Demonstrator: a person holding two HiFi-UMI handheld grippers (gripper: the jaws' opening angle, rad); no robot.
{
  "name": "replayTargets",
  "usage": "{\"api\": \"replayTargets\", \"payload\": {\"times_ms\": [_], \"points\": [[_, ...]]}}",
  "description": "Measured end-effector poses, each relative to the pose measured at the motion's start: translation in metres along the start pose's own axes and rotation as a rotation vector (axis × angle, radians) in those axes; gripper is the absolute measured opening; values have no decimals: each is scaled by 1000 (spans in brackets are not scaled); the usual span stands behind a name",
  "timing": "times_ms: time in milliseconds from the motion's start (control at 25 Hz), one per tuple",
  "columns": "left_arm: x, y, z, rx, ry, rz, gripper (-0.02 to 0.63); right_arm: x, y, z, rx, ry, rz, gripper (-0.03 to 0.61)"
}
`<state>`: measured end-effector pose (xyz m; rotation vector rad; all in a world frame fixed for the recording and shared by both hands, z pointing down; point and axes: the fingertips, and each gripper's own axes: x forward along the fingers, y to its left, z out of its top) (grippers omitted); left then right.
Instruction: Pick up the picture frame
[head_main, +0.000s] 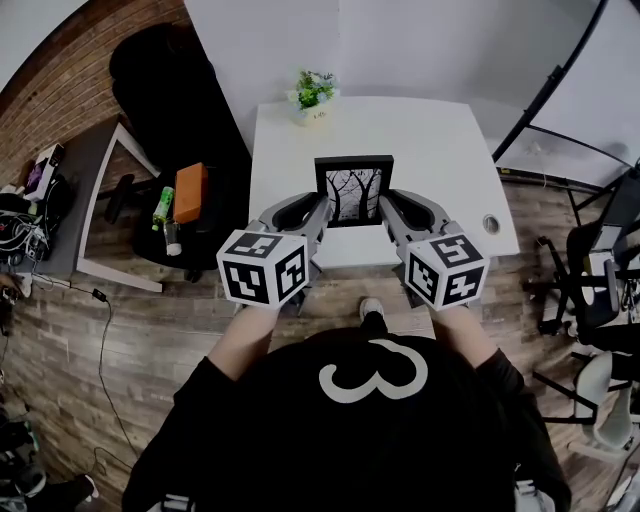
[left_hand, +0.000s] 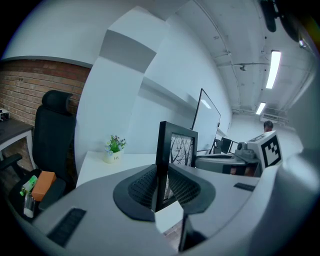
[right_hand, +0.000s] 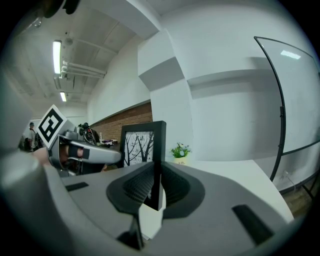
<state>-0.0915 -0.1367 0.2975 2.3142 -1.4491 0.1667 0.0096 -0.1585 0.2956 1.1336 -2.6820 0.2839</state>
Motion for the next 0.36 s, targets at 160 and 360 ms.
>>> {"api": "replayTargets", "payload": {"times_ms": [160, 360], "points": [[4, 0, 0, -9, -3, 1, 81, 1, -4, 1, 0, -3, 3, 57], [12, -1, -5, -22, 9, 0, 80, 4, -13, -2, 12, 3, 8, 57]]}}
